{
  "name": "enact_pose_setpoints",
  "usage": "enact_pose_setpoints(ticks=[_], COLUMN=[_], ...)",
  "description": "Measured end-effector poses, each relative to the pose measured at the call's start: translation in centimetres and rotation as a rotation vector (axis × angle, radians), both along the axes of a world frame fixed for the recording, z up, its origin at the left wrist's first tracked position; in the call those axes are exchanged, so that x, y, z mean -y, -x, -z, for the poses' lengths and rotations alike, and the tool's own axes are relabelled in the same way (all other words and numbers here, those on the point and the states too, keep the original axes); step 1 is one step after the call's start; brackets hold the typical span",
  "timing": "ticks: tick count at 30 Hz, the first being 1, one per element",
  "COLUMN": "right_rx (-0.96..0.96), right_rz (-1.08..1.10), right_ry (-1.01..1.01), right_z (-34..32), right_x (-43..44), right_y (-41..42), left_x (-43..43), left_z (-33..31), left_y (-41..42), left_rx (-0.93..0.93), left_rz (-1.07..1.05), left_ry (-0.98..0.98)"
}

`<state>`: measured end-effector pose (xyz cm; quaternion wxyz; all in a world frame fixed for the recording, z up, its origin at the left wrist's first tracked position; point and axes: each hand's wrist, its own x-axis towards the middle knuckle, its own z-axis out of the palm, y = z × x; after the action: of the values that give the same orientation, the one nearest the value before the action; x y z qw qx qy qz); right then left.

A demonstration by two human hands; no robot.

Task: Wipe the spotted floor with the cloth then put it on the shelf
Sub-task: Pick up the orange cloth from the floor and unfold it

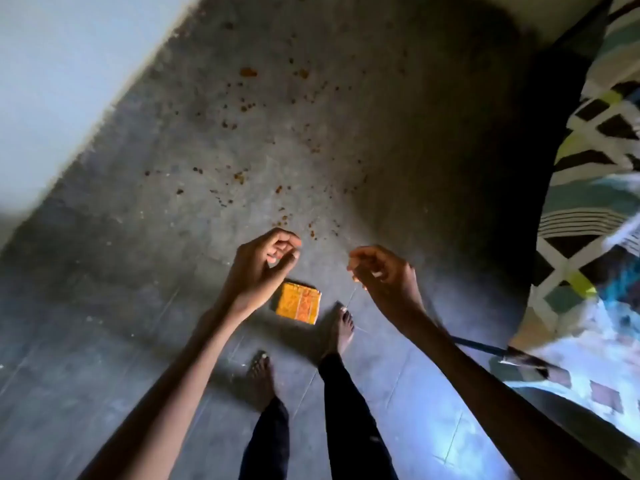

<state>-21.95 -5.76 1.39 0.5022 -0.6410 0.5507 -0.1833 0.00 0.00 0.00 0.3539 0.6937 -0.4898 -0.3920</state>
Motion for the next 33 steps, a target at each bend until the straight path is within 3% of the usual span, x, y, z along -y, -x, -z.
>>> enact_pose_setpoints(ticks=[4, 11, 15, 17, 19, 24, 27, 29, 31, 33], right_rx=[-0.074, -0.288, -0.838, -0.869, -0.739, -0.582, -0.484, -0.399, -0.308, -0.246], right_rz=[-0.040, -0.232, -0.753, -0.763, -0.641, -0.569, -0.525, -0.509, -0.511, -0.490], right_ry=[-0.040, -0.153, -0.029, -0.048, -0.191, -0.298, -0.366, -0.404, -0.407, -0.376], right_z=[13.0, 46.7, 59.5, 61.6, 62.9, 60.5, 57.6, 55.8, 54.8, 54.5], right_x=[2.1, 0.7, -2.0, -3.2, -3.4, -0.1, 3.9, 7.2, 10.7, 14.2], right_y=[-1.6, -4.6, -5.0, -4.9, -4.7, -4.1, -4.0, -4.2, -5.2, -6.7], left_x=[1.1, -0.9, -2.6, -3.4, -3.5, 0.4, 4.1, 6.9, 9.9, 13.2], left_z=[13.0, 47.1, 59.3, 61.5, 62.0, 59.9, 57.3, 56.0, 56.0, 56.9], left_y=[-1.0, -0.3, 1.3, 2.3, 2.4, -0.5, -1.7, -1.9, -2.3, -2.9], left_rx=[0.006, 0.123, 0.238, 0.243, 0.195, 0.065, -0.249, -0.218, -0.063, -0.076], left_rz=[-0.070, -0.048, -0.004, -0.063, -0.081, 0.169, 0.263, 0.256, 0.201, 0.121], left_ry=[-0.113, -0.453, -0.649, -0.618, -0.662, -0.729, -0.501, -0.352, -0.206, -0.084])
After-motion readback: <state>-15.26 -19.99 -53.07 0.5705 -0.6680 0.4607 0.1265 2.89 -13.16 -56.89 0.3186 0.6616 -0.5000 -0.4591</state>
